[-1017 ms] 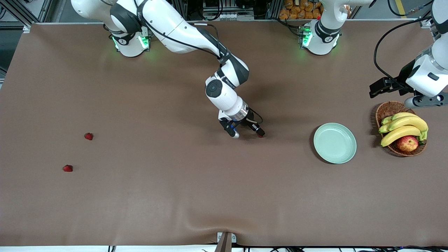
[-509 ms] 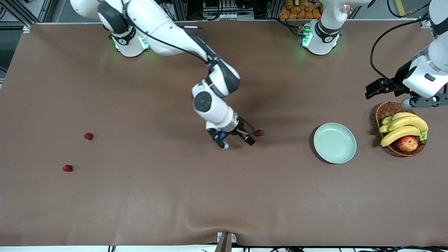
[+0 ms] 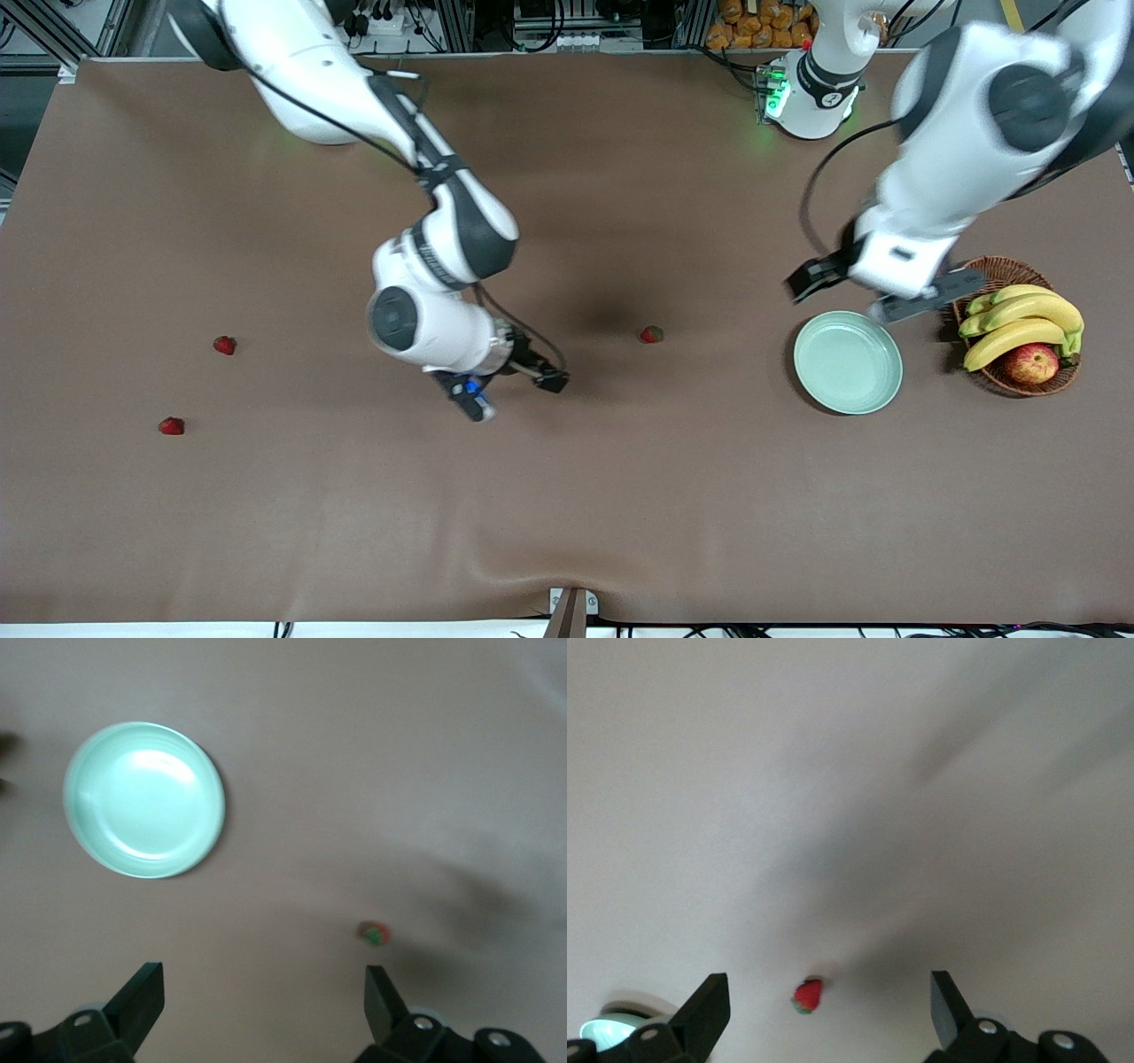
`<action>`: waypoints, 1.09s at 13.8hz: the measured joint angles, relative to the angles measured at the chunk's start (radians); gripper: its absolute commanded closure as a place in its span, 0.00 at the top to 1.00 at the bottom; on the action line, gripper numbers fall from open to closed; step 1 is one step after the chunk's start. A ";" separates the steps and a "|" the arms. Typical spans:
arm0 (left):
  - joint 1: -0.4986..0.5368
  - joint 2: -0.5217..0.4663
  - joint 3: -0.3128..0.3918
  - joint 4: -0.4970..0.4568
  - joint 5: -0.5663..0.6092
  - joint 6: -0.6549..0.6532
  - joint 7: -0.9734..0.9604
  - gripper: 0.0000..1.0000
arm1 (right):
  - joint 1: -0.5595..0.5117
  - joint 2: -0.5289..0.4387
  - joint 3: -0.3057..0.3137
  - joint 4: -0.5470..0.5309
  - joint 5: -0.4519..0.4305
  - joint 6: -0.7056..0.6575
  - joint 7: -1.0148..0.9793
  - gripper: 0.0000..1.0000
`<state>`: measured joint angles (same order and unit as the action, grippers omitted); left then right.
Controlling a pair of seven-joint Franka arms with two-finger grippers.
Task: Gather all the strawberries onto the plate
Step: 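Move the left gripper over the strawberry while the right gripper returns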
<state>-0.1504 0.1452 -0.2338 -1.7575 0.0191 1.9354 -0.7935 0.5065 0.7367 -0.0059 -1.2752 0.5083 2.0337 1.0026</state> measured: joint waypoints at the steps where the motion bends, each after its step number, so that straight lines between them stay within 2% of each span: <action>1: -0.019 0.036 -0.016 0.000 0.057 0.023 -0.068 1.00 | -0.029 -0.015 0.000 0.000 0.000 -0.057 -0.044 1.00; 3: -0.077 0.103 -0.023 0.001 0.153 0.048 -0.217 1.00 | -0.084 -0.042 -0.001 0.000 0.000 -0.155 -0.119 1.00; 6: -0.142 0.188 -0.024 0.001 0.214 0.093 -0.389 1.00 | -0.180 -0.087 -0.003 -0.003 -0.021 -0.300 -0.256 1.00; 7: -0.159 0.214 -0.024 0.001 0.225 0.106 -0.439 1.00 | -0.218 -0.108 -0.004 -0.010 -0.059 -0.339 -0.323 1.00; 11: -0.217 0.322 -0.024 0.001 0.243 0.188 -0.710 1.00 | -0.316 -0.229 -0.004 -0.115 -0.330 -0.370 -0.470 1.00; 15: -0.236 0.407 -0.024 0.001 0.245 0.299 -0.850 1.00 | -0.443 -0.282 -0.007 -0.208 -0.421 -0.340 -0.720 1.00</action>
<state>-0.3867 0.5518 -0.2582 -1.7570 0.2639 2.2342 -1.6439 0.0640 0.4548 -0.0133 -1.4837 0.0872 1.6938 0.2822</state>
